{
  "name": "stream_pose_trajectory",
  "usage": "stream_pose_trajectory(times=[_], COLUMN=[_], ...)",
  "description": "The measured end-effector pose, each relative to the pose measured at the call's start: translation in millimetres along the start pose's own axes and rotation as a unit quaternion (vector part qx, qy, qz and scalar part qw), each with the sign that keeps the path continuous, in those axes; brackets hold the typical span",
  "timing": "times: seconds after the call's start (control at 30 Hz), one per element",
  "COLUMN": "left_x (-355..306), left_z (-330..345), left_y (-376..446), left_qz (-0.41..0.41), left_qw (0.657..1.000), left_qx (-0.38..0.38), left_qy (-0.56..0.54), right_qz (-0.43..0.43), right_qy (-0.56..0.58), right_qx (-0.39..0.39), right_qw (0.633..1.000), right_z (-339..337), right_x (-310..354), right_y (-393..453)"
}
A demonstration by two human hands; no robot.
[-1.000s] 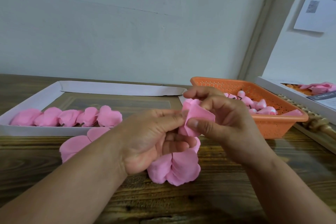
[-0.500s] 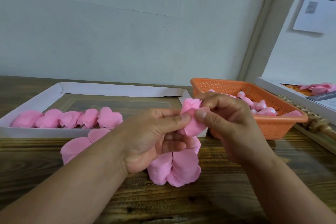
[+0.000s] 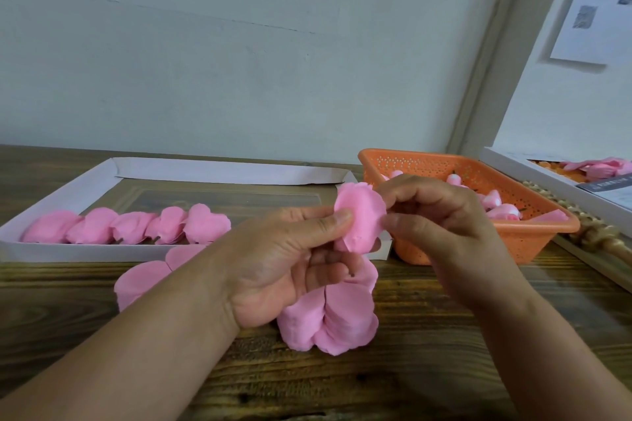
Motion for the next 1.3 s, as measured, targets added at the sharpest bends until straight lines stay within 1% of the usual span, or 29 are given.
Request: stream_pose_trajectory(times=[0.07, 0.2, 0.27, 0.4, 0.6, 0.67, 0.77, 0.93, 1.07, 1.13, 1.2, 1.3], left_x=[-0.4, 0.2, 0.2, -0.5, -0.7, 0.2, 1.3, 0.9, -1.4, -2.7, -3.3, -3.6], left_z=[0.5, -1.1, -1.1, -1.7, -3.5, -4.9, -6.0, -6.0, -9.0, -9.6, -7.6, -5.8], left_y=[-0.9, -0.3, 0.3, 0.8, 1.4, 2.4, 3.3, 6.0, 4.6, 3.3, 3.0, 2.0], left_qz=[0.0, 0.0, 0.006, 0.018, 0.035, 0.039, 0.049, 0.09, 0.126, 0.144, 0.158, 0.16], left_qw=[1.0, 1.0, 1.0, 0.999, 0.995, 0.994, 0.99, 0.981, 0.969, 0.954, 0.934, 0.921], left_qx=[0.006, 0.004, 0.003, -0.003, -0.015, -0.023, -0.037, -0.08, -0.128, -0.146, -0.149, -0.142], left_qy=[0.011, 0.026, 0.029, 0.05, 0.088, 0.104, 0.126, 0.15, 0.169, 0.217, 0.284, 0.326], right_qz=[-0.001, 0.023, 0.04, 0.05, 0.09, 0.109, 0.113, 0.119, 0.112, 0.116, 0.123, 0.134], right_qy=[-0.022, -0.003, -0.01, -0.061, -0.05, -0.049, -0.062, -0.082, -0.066, -0.053, -0.066, -0.078], right_qx=[-0.002, -0.019, -0.04, -0.082, -0.128, -0.131, -0.129, -0.155, -0.12, -0.113, -0.125, -0.124], right_qw=[1.0, 1.0, 0.998, 0.994, 0.986, 0.984, 0.983, 0.977, 0.984, 0.985, 0.982, 0.98], right_z=[2.4, 5.8, 4.5, 3.0, 2.5, 3.5, 6.3, 8.0, 16.9, 20.5, 18.2, 13.4], right_x=[1.5, 1.1, -1.5, -0.5, -0.7, -1.1, 3.4, 5.5, 9.6, 9.6, 7.2, 5.8], right_y=[0.1, -0.9, -2.4, -3.0, -4.6, -5.0, -4.9, -6.5, -5.9, -6.7, -7.6, -6.6])
Point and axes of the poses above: each hand's wrist, its own y-axis towards the middle knuckle, its own z-axis out of the palm, x = y × z, the point moved 6 cm from there along y, towards the middle knuckle, and after that the axes turned 6 degrees about -z, right-handed, at the moved point
